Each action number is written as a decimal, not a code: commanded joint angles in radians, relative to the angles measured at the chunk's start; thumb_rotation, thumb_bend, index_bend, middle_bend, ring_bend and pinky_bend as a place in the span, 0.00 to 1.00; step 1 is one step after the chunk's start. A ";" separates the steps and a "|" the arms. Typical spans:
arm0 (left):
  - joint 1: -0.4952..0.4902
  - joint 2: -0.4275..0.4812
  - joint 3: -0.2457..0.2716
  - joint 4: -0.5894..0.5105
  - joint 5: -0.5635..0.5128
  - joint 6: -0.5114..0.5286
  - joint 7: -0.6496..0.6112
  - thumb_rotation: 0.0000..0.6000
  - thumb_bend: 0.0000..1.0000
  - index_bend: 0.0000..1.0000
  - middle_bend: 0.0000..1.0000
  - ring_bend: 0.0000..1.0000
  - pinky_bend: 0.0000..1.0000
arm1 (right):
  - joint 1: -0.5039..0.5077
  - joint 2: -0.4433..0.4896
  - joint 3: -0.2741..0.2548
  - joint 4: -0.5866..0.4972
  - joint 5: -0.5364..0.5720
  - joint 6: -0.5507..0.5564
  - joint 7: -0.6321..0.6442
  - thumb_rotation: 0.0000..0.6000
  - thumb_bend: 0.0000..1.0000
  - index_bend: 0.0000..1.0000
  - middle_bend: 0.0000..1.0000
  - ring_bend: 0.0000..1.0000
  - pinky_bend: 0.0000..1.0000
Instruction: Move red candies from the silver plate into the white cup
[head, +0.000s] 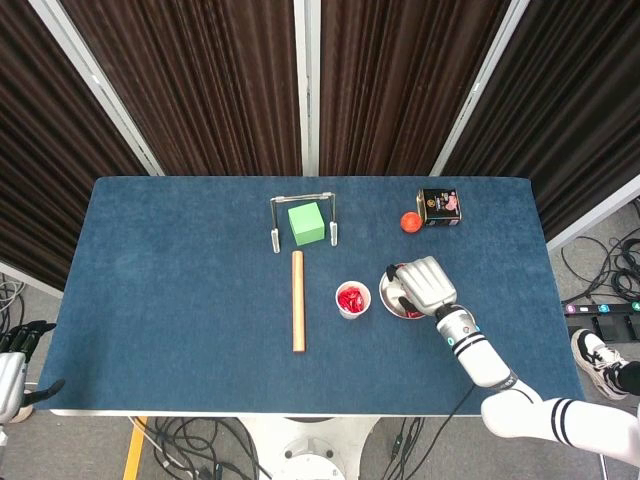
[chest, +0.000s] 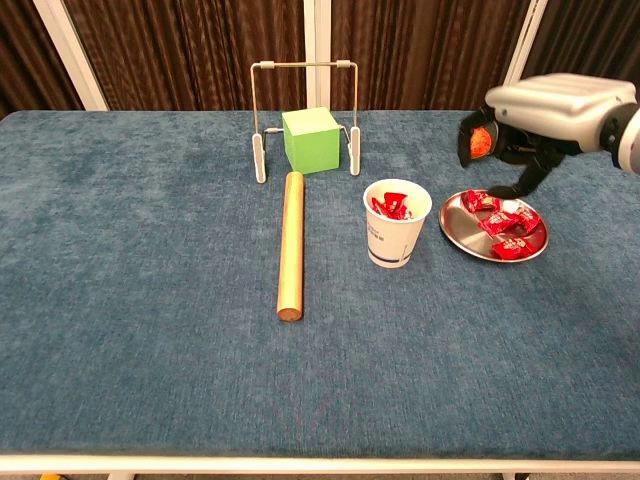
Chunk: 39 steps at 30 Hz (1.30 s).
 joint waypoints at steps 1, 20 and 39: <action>0.004 0.001 0.002 0.002 0.000 0.004 -0.002 1.00 0.00 0.27 0.28 0.20 0.21 | -0.008 -0.021 -0.025 0.048 0.026 -0.036 -0.003 1.00 0.24 0.43 0.92 0.96 1.00; 0.009 0.007 0.006 -0.011 -0.010 -0.003 0.013 1.00 0.00 0.27 0.28 0.20 0.21 | -0.010 -0.101 -0.067 0.202 0.078 -0.128 -0.027 1.00 0.25 0.44 0.92 0.96 1.00; 0.003 0.010 -0.001 -0.021 -0.010 -0.004 0.021 1.00 0.00 0.27 0.28 0.20 0.21 | -0.007 -0.063 0.001 0.149 0.050 -0.076 0.028 1.00 0.33 0.62 0.92 0.97 1.00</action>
